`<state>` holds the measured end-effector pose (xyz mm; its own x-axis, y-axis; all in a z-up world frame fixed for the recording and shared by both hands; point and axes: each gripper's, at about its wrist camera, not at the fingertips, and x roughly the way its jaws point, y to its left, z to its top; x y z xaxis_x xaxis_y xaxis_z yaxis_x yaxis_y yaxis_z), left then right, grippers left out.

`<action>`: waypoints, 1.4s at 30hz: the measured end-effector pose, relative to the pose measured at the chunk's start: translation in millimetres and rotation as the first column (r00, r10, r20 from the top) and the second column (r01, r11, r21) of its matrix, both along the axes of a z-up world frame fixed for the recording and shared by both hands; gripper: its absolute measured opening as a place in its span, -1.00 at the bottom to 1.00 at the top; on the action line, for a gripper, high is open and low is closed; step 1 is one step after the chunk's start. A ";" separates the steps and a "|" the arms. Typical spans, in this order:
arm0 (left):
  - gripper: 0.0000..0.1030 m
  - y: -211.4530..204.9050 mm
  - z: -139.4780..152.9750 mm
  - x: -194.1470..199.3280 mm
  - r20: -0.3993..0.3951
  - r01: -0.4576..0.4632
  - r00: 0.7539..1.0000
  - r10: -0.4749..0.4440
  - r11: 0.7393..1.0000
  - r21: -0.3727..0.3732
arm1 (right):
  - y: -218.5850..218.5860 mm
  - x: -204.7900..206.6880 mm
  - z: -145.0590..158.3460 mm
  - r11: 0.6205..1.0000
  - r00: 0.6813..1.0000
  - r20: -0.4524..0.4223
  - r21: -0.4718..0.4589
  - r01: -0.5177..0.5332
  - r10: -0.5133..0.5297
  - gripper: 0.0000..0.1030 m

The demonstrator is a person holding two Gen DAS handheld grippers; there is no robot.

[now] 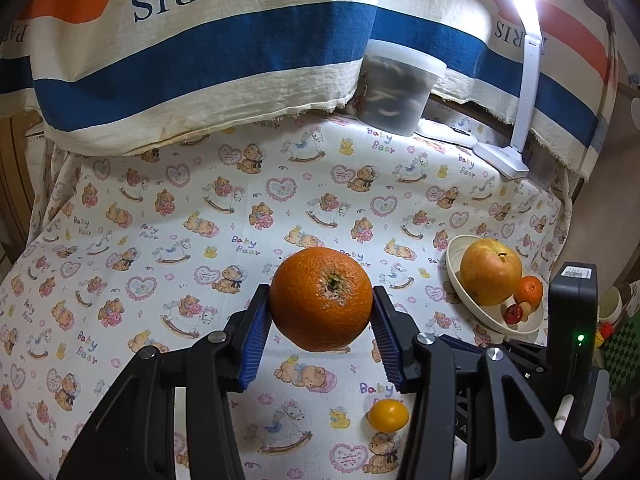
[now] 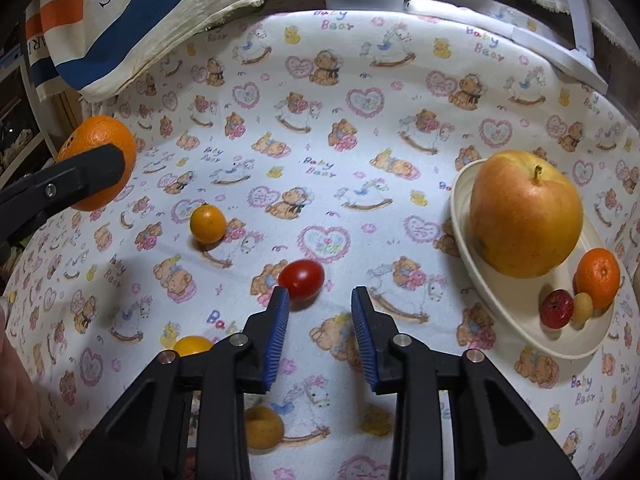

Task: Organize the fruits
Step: 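Lift the orange with the left gripper while the right gripper grasps the red cherry tomato, then carry the orange and cherry tomato over the cream plate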

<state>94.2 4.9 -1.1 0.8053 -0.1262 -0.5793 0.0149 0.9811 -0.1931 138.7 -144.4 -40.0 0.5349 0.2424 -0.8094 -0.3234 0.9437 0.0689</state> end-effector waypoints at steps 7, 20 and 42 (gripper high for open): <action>-0.07 1.1 1.8 -2.2 0.010 0.005 1.000 -0.005 1.000 -0.016 | -11.6 0.6 -1.1 0.999 0.999 -0.031 0.045 0.029 -0.028 -0.55; -0.07 3.6 2.9 -1.6 0.007 -0.017 1.000 0.017 1.000 -0.010 | -21.1 6.6 12.6 0.981 0.999 -0.040 0.189 0.041 -0.034 0.27; -0.07 10.1 0.9 0.5 -0.010 -0.024 1.000 0.024 1.000 -0.018 | 9.1 20.1 -7.7 1.000 0.999 -0.040 0.029 -0.003 0.004 -0.49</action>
<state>94.7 15.0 -0.2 0.8026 -0.1177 -0.5848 -0.0104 0.9774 -0.2110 158.8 -135.3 -47.7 0.5014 0.2678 -0.8227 -0.3229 0.9401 0.1092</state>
